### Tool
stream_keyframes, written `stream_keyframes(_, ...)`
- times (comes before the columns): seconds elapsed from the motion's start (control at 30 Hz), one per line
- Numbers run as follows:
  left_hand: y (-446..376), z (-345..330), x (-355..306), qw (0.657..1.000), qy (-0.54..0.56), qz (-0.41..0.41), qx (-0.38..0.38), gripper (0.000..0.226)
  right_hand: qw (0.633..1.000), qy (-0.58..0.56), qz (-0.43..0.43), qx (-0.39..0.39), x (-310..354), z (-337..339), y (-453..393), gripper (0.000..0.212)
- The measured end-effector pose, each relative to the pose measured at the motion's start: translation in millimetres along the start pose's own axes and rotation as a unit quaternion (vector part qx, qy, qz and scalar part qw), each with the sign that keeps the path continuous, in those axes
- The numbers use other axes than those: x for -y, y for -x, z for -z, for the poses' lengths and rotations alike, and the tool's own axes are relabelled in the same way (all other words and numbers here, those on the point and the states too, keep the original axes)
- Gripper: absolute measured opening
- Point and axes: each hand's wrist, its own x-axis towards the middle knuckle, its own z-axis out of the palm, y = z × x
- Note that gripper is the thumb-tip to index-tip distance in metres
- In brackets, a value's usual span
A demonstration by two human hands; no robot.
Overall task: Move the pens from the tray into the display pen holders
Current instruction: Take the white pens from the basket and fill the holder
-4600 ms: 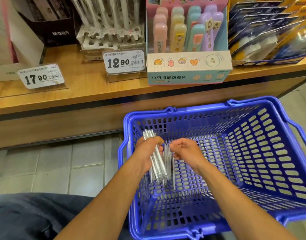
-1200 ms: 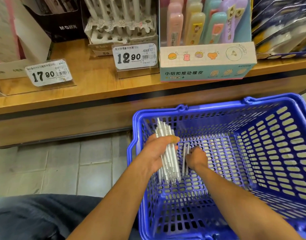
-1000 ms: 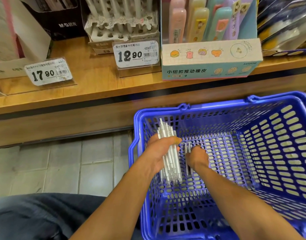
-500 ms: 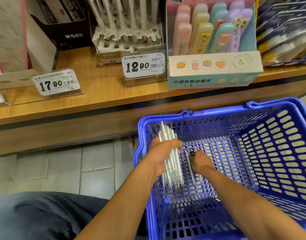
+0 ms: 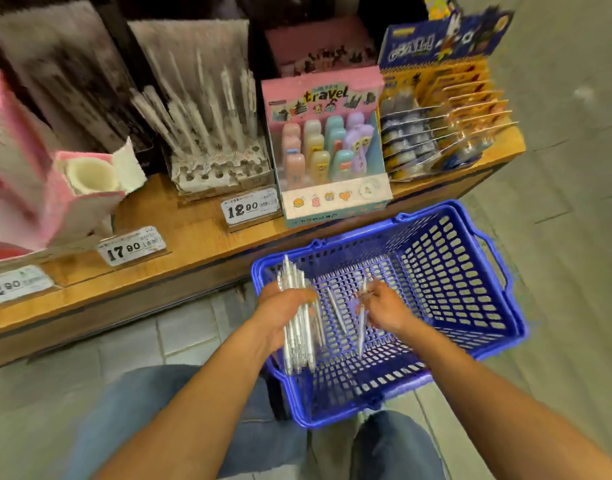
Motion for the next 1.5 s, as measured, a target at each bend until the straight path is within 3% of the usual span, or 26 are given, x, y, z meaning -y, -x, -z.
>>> stream_keyframes(0.03, 22.4, 4.2, -8.5, 1.0, -0.002, 0.005, -0.009, 0.048, 1.0, -0.027, -0.007, -0.001, 11.9, 7.6, 22.9, 0.021)
stream_keyframes(0.13, 96.4, 19.0, -32.1, 0.999, -0.034, 0.006, -0.016, 0.057, 0.994, -0.102, -0.027, -0.013, 50.1, 33.3, 101.8, 0.02)
stream_keyframes(0.23, 173.8, 40.2, -54.7, 0.997, -0.035, -0.021, -0.063, 0.022, 0.99, -0.138, -0.015, -0.027, 89.9, 59.1, 183.6, 0.023)
stream_keyframes(0.37, 286.2, 60.8, -77.6, 0.998, -0.011, -0.018, -0.059, 0.043, 0.992, -0.121, 0.026, -0.017, 138.3, 81.0, 288.7, 0.022)
stream_keyframes(0.47, 367.1, 72.8, -85.2, 0.999, 0.011, -0.026, -0.046, 0.012, 0.992, -0.11, 0.056, -0.012, 171.9, 91.4, 360.9, 0.024)
stream_keyframes(0.7, 511.2, 123.5, -90.3, 0.994, 0.081, -0.065, -0.03, 0.017, 0.986, -0.085, 0.135, 0.037, 253.2, 96.4, 486.5, 0.023)
stream_keyframes(1.07, 595.2, 270.2, -100.5, 0.974, 0.204, -0.095, -0.008, 0.011, 0.968, -0.031, 0.232, 0.093, 394.3, 9.0, 556.8, 0.022)
stream_keyframes(1.33, 620.5, 401.3, -134.6, 0.974, 0.193, -0.109, -0.049, 0.033, 0.964, 0.016, 0.239, 0.114, 482.5, -80.9, 565.1, 0.021)
stream_keyframes(1.5, 621.8, 458.5, -170.1, 0.968, 0.212, -0.131, -0.038, 0.02, 0.959, 0.024, 0.252, 0.123, 531.8, -116.1, 561.4, 0.021)
